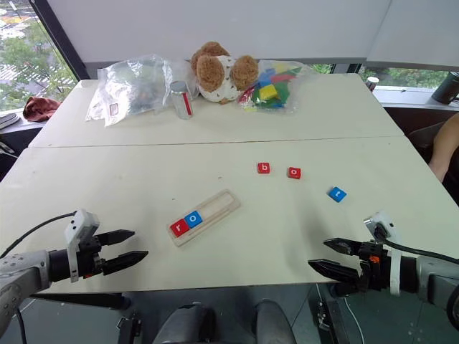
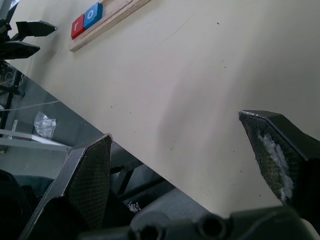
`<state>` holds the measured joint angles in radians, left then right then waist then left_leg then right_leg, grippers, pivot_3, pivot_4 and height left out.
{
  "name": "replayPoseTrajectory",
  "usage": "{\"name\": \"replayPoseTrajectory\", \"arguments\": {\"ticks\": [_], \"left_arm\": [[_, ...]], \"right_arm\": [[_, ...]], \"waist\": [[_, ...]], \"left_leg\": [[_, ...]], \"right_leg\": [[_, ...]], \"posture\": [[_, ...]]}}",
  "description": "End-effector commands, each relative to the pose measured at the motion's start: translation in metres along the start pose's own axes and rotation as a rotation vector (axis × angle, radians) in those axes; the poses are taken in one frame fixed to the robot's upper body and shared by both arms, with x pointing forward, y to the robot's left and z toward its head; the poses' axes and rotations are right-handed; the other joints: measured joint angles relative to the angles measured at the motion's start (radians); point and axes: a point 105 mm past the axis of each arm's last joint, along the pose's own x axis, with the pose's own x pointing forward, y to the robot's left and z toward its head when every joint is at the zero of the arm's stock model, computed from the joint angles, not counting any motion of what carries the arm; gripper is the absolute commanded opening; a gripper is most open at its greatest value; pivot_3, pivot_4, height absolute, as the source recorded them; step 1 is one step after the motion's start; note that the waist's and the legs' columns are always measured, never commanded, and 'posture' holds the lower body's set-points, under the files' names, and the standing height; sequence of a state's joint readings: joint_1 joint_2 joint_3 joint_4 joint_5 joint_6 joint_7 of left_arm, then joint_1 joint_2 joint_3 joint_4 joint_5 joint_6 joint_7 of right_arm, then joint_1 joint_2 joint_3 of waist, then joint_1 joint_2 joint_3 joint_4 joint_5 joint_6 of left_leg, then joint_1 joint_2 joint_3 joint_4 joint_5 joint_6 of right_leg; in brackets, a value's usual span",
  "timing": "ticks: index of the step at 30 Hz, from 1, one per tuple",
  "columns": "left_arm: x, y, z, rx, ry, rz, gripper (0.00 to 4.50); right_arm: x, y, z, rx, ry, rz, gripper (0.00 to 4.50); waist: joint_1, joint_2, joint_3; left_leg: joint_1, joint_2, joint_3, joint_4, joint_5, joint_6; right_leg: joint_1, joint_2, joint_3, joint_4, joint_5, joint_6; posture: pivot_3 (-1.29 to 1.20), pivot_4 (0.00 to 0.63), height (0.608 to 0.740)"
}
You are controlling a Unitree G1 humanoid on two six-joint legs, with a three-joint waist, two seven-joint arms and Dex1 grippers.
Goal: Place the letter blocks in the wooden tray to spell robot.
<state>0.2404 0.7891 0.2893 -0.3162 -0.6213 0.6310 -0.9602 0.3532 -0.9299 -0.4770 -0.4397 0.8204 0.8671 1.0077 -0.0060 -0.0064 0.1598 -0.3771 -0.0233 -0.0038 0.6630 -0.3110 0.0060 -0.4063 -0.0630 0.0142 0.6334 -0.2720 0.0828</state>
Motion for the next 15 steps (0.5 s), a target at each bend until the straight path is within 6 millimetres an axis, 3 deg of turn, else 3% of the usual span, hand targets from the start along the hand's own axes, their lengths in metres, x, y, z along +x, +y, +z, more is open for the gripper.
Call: {"name": "replayPoseTrajectory", "arguments": {"ticks": [1,15], "left_arm": [[-0.0034,0.0027,0.0093,0.036,-0.029,0.017,4.50],[-0.0065,0.0115,0.0192,0.061,-0.042,0.074,4.50]], "right_arm": [[-0.0029,0.0027,0.0099,-0.048,-0.010,0.004,4.41],[0.0047,-0.0063,0.0184,-0.089,-0.015,-0.040,4.41]], "waist": [[0.000,0.000,0.000],[0.000,0.000,0.000]], "left_leg": [[0.000,0.000,0.000,0.000,0.000,0.000],[0.000,0.000,0.000,0.000,0.000,0.000]], "right_leg": [[0.000,0.000,0.000,0.000,0.000,0.000],[0.000,0.000,0.000,0.000,0.000,0.000]], "posture": [[0.00,0.150,0.740],[0.00,0.150,0.740]]}}
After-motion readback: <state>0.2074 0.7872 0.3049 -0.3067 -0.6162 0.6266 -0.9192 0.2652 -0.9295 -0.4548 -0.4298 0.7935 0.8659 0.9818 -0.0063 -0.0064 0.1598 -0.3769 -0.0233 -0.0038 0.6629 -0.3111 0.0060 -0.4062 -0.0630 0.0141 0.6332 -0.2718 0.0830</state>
